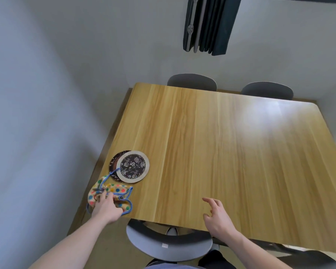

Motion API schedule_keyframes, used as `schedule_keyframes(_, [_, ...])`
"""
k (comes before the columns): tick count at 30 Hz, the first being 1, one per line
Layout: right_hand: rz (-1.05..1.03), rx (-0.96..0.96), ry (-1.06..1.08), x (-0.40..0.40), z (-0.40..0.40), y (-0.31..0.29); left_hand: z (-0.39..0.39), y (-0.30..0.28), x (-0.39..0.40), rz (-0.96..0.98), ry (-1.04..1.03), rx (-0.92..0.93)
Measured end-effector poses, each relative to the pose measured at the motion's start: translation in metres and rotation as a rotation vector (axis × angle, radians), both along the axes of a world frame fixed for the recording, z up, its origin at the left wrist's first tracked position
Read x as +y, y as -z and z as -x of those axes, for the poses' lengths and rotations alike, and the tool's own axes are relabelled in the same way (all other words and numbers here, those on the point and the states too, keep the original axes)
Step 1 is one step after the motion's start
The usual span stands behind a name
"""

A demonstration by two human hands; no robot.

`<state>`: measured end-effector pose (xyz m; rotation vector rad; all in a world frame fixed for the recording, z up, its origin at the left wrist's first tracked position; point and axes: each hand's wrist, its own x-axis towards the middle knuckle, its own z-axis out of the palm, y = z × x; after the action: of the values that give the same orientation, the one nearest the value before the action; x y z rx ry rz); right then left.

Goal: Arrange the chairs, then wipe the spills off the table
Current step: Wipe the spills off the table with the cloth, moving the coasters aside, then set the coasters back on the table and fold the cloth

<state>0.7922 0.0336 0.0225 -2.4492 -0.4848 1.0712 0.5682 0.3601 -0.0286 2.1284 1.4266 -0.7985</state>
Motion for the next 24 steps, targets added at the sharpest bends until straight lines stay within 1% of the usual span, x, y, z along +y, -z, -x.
schedule_keyframes(6, [0.015, -0.017, 0.054, -0.009, 0.005, -0.003, -0.02, -0.011, -0.033, 0.054, 0.135, -0.042])
schedule_keyframes(9, [0.024, -0.024, 0.058, -0.009, 0.004, -0.002, -0.038, -0.014, -0.062, 0.123, 0.164, -0.095])
schedule_keyframes(13, [0.022, -0.037, 0.066, -0.006, 0.0, -0.004, -0.068, -0.018, -0.098, 0.202, 0.277, -0.158])
schedule_keyframes(17, [0.011, -0.052, 0.057, -0.001, -0.005, -0.007, -0.097, -0.018, -0.092, 0.27, 0.314, -0.173])
schedule_keyframes(19, [0.012, -0.05, 0.045, 0.002, -0.009, -0.011, -0.106, -0.021, -0.068, 0.273, 0.236, -0.251])
schedule_keyframes(20, [0.006, -0.05, 0.039, 0.003, -0.012, -0.012, -0.11, -0.023, -0.05, 0.236, 0.171, -0.307])
schedule_keyframes(22, [-0.003, -0.055, 0.021, 0.008, -0.017, -0.017, -0.11, -0.028, -0.008, 0.083, 0.041, -0.36])
schedule_keyframes(24, [-0.013, -0.058, 0.016, 0.016, -0.023, -0.022, -0.105, -0.027, 0.032, -0.029, -0.089, -0.329])
